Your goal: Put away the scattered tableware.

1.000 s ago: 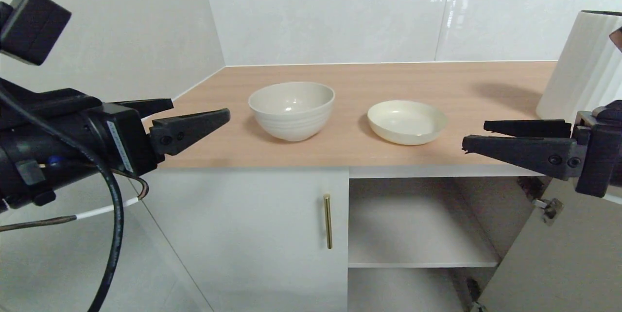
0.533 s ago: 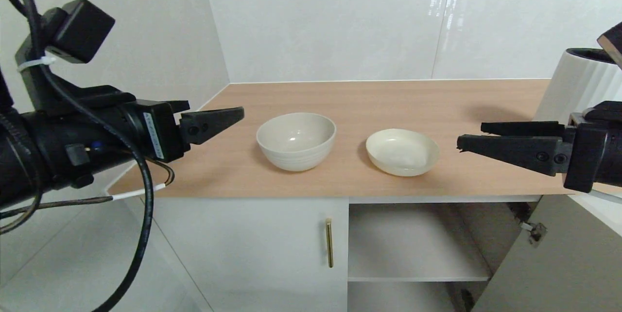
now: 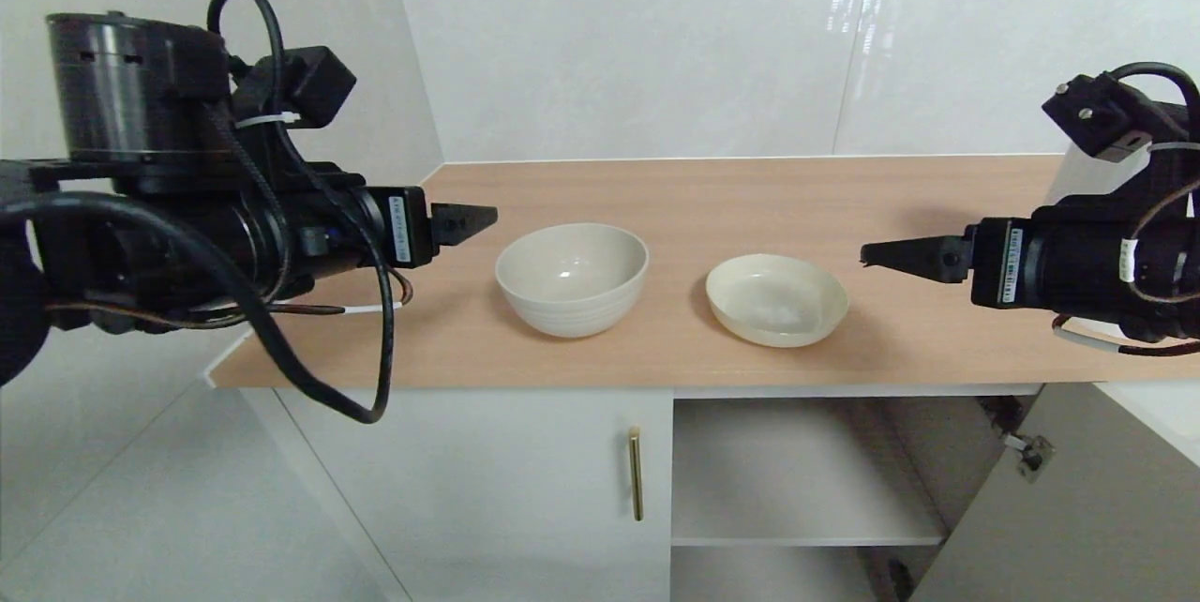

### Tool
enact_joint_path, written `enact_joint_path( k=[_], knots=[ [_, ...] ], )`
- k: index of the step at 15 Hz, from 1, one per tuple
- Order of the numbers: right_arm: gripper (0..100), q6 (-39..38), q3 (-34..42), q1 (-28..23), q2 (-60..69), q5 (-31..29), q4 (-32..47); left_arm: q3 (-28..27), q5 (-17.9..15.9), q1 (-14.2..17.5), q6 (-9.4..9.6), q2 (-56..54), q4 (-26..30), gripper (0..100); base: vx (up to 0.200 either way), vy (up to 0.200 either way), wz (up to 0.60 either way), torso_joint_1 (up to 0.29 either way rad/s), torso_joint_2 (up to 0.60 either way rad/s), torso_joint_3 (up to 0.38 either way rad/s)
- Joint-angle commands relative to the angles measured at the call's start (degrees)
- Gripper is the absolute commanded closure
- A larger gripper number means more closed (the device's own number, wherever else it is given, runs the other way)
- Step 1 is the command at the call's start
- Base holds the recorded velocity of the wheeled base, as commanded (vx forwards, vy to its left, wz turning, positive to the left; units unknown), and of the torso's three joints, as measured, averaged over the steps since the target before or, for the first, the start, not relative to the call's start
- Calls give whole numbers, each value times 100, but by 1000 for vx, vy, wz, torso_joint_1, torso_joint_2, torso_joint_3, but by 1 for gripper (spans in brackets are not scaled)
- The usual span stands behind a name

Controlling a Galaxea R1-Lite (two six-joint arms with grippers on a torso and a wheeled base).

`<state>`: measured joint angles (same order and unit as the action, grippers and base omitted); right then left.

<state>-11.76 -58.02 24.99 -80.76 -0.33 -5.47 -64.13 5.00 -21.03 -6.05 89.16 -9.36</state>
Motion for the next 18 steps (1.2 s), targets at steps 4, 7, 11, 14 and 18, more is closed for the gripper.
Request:
enact_joint_path(
  k=[4, 7, 11, 14, 18],
  knots=[
    [0, -1, -52, 41, -133, -20, -6, -363, 502, -86, -11, 602, 383, 0, 0, 0, 0, 0, 0, 0],
    [0, -19, 10, 155, -89, -29, -24, -855, 502, -340, -740, 866, 1024, 0, 0, 0, 0, 0, 0, 0],
    [0, -19, 10, 155, -89, -20, -15, -1040, 493, -349, -863, 1103, 1270, 0, 0, 0, 0, 0, 0, 0],
    [0, -28, 10, 155, -89, -20, -24, -1154, 493, -349, -872, 1367, 1279, 0, 0, 0, 0, 0, 0, 0],
    [0, -36, 10, 155, -62, -20, -42, -1224, 493, -349, -881, 1525, 1279, 0, 0, 0, 0, 0, 0, 0]
  ],
)
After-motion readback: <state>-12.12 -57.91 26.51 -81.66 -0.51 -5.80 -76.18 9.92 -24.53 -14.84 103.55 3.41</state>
